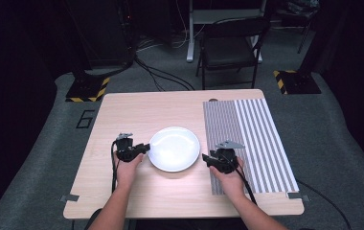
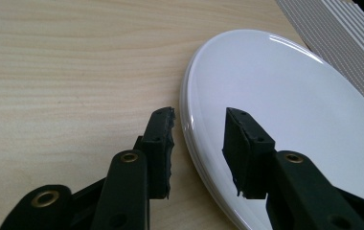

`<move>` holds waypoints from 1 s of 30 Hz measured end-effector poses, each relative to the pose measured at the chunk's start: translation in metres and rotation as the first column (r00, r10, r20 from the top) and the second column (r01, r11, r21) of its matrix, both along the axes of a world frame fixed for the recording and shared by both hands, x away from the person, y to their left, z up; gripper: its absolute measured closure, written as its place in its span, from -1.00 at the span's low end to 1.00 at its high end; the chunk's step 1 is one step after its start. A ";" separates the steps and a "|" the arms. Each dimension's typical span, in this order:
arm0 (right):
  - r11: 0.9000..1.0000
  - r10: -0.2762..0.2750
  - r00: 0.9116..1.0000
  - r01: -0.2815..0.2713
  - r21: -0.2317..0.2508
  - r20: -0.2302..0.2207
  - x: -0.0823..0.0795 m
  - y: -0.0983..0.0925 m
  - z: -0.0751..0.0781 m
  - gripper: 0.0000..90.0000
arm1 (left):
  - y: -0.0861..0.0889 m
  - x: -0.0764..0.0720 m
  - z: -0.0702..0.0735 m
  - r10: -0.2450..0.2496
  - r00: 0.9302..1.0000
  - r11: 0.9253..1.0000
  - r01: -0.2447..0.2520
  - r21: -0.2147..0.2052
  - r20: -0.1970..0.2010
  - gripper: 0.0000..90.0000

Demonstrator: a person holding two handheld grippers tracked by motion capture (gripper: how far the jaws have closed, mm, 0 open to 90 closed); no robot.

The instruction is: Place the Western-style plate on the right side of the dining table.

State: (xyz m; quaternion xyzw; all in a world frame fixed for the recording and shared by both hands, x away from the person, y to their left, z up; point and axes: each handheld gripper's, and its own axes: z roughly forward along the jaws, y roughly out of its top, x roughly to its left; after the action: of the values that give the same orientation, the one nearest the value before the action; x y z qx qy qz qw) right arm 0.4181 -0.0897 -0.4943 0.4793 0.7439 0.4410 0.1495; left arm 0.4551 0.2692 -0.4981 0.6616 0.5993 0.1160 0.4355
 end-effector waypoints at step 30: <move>0.993 -0.042 0.995 0.052 0.109 -0.086 0.032 0.011 -0.010 0.40 | 0.008 0.005 -0.009 0.003 0.995 0.980 -0.024 -0.200 -0.104 0.68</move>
State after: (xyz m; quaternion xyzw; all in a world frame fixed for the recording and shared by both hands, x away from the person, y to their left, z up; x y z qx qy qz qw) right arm 0.4504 -0.0791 -0.5041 0.5223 0.7122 0.4578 0.1015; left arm 0.4600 0.2769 -0.5066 0.6153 0.6342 0.0236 0.4676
